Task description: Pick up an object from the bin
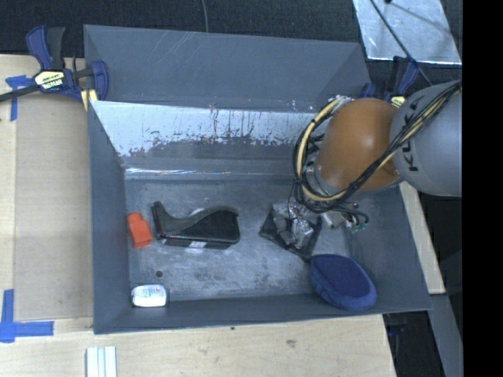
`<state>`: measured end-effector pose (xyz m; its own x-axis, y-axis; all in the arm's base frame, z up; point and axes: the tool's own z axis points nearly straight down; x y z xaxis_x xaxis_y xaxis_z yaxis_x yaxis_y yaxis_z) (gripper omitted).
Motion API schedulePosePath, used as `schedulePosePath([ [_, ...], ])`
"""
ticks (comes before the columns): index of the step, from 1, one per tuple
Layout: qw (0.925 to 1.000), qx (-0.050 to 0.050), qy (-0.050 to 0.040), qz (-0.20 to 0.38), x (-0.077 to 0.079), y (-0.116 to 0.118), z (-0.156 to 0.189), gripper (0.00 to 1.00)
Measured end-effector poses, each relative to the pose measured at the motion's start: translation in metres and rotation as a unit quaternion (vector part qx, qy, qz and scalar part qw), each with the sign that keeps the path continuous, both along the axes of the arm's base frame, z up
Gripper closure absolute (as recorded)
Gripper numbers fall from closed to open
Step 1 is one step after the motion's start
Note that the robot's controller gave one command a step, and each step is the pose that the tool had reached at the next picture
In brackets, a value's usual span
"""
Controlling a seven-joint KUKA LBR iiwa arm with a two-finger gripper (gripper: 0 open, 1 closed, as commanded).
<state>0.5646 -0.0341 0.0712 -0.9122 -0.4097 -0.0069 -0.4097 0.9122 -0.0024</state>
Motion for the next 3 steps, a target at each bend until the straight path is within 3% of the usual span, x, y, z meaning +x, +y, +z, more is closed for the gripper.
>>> schedulePosePath([
  [1, 0.9998, -0.001, -0.0026, 0.018, 0.006, 0.01, 0.122, 1.0],
  [2, 0.9983, 0.0, 0.0044, -0.058, 0.032, 0.036, 0.051, 1.0],
  [3, 0.9983, 0.0, 0.0024, -0.059, 0.033, 0.035, 0.053, 0.0],
])
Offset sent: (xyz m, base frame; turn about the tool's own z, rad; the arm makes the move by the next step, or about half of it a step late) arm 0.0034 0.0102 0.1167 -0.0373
